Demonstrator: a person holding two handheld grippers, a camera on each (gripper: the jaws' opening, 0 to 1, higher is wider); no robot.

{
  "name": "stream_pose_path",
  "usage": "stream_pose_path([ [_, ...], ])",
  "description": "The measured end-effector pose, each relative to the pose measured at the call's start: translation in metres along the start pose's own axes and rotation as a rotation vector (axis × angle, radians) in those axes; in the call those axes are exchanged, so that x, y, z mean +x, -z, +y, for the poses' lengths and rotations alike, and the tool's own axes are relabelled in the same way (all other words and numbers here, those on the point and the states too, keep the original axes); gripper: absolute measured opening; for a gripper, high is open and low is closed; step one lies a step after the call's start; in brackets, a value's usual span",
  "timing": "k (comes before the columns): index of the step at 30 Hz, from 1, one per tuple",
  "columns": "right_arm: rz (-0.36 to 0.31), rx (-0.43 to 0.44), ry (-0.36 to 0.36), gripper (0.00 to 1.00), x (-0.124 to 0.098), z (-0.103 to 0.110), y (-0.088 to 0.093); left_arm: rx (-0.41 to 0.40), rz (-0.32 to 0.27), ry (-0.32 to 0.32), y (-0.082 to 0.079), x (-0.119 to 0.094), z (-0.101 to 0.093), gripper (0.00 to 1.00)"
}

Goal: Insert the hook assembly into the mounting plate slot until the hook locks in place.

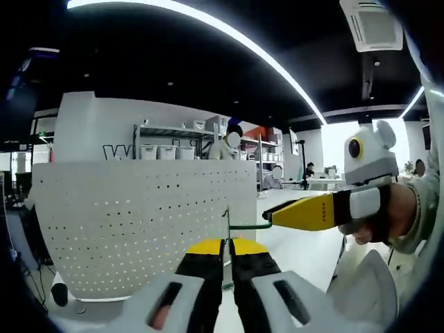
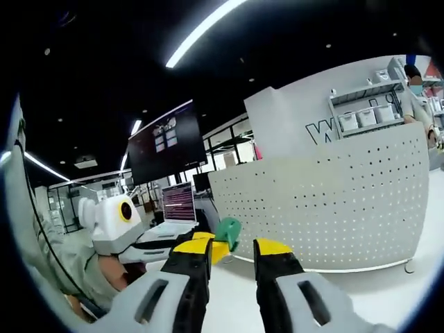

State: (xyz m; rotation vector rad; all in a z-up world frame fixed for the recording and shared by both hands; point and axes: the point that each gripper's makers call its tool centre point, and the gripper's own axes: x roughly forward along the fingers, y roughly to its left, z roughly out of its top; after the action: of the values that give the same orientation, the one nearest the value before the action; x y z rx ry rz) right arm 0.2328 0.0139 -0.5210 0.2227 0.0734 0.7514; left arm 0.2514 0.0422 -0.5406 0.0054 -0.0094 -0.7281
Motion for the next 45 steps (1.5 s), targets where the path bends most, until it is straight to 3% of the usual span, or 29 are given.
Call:
stream_pose_path([
  [21, -0.028, 0.031, -0.034, 0.10, 0.007, 0.009, -0.010, -0.026, -0.070, 0.056, -0.021, -0.003, -0.017, 0.03],
  [30, -0.032, 0.052, -0.054, 0.03, 0.007, 0.015, -0.010, -0.022, -0.073, 0.063, -0.023, -0.006, -0.021, 0.03],
  [45, -0.039, 0.007, -0.047, 0.02, 0.005, 0.023, -0.012, 0.010, -0.059, 0.059, -0.024, -0.013, -0.026, 0.06],
])
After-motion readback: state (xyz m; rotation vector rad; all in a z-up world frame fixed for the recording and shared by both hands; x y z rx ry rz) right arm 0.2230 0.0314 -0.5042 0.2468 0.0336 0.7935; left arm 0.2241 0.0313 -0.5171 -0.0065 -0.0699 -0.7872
